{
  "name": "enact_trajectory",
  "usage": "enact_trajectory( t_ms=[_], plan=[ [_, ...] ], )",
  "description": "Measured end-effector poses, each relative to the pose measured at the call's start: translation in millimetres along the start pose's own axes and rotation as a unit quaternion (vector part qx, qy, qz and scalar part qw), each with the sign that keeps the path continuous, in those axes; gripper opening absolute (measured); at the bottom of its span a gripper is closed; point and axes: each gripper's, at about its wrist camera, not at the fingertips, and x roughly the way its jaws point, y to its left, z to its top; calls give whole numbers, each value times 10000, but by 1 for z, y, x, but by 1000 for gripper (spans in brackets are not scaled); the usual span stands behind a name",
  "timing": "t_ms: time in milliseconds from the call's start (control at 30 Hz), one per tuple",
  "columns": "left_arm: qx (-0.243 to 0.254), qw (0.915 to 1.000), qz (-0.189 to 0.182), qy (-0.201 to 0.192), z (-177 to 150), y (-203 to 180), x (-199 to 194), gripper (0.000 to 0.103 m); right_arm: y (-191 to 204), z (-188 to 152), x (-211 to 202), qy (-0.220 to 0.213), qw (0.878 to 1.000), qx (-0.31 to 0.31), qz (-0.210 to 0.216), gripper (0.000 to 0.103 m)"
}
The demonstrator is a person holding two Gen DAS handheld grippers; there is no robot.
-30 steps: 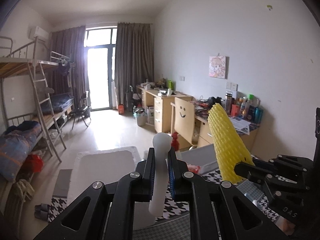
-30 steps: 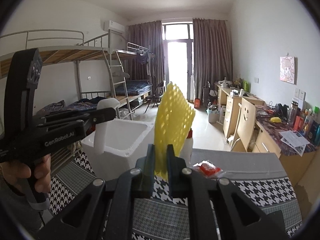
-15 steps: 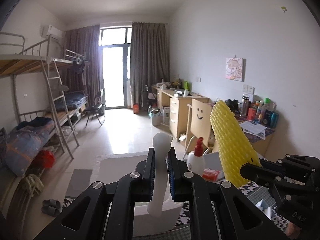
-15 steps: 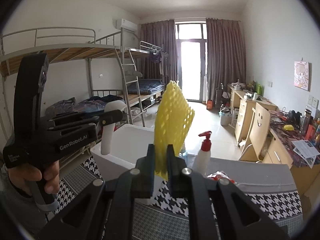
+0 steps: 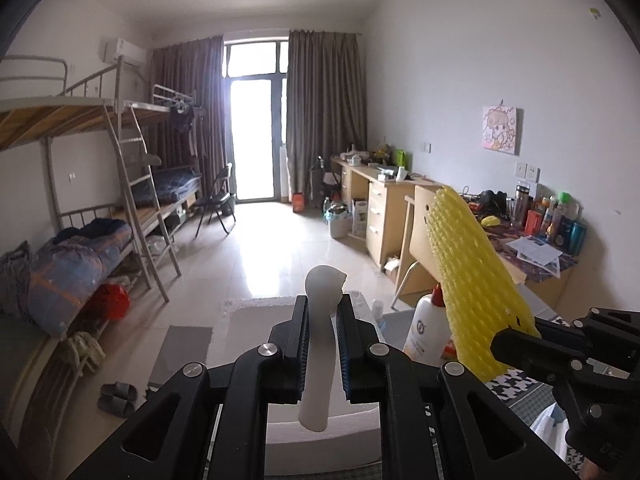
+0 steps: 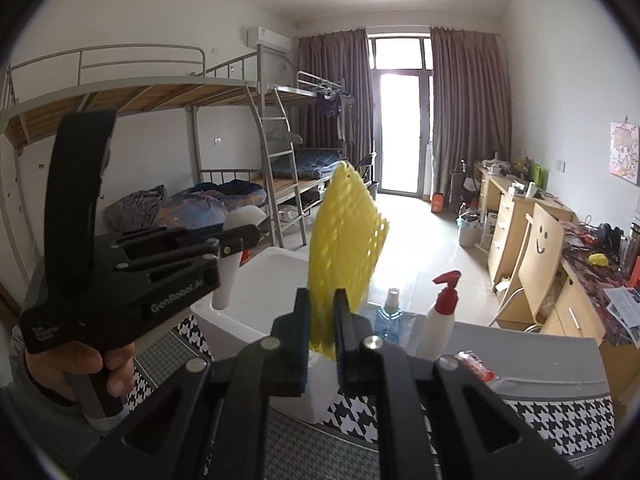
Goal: Organize soft objects
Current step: 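Carry the yellow mesh sleeve and white roll toward the white foam box, then lower the yellow mesh sleeve into the foam box and open the right tool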
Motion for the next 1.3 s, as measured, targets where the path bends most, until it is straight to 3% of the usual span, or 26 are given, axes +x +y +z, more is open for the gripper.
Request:
enact_trajectory(
  t_ms=[467, 533, 600, 700, 767, 967, 1300],
  plan=[
    [-94, 9990, -22, 426, -7, 11, 29, 17, 6, 8, 25, 204, 9997, 29, 89, 14],
    [-151, 9986, -80, 498, -8, 15, 35, 30, 5, 8, 27, 228, 9997, 45, 93, 14],
    [-152, 9984, -23, 541, -10, 20, 37, 54, 4, 7, 28, 253, 9996, 36, 96, 14],
    [-235, 9985, 79, 497, -11, 27, 35, 74, 3, 7, 30, 272, 9996, 39, 91, 14],
    [-264, 9983, 131, 498, -12, 31, 33, 81, 3, 8, 32, 287, 9995, 36, 85, 14],
    [-372, 9979, 366, 372, -8, 39, 27, 94, 8, 10, 36, 333, 9993, -33, 139, 14],
    [-445, 9967, 677, 54, -6, 48, 9, 102, 15, 14, 52, 424, 9988, -102, 205, 14]
  ],
)
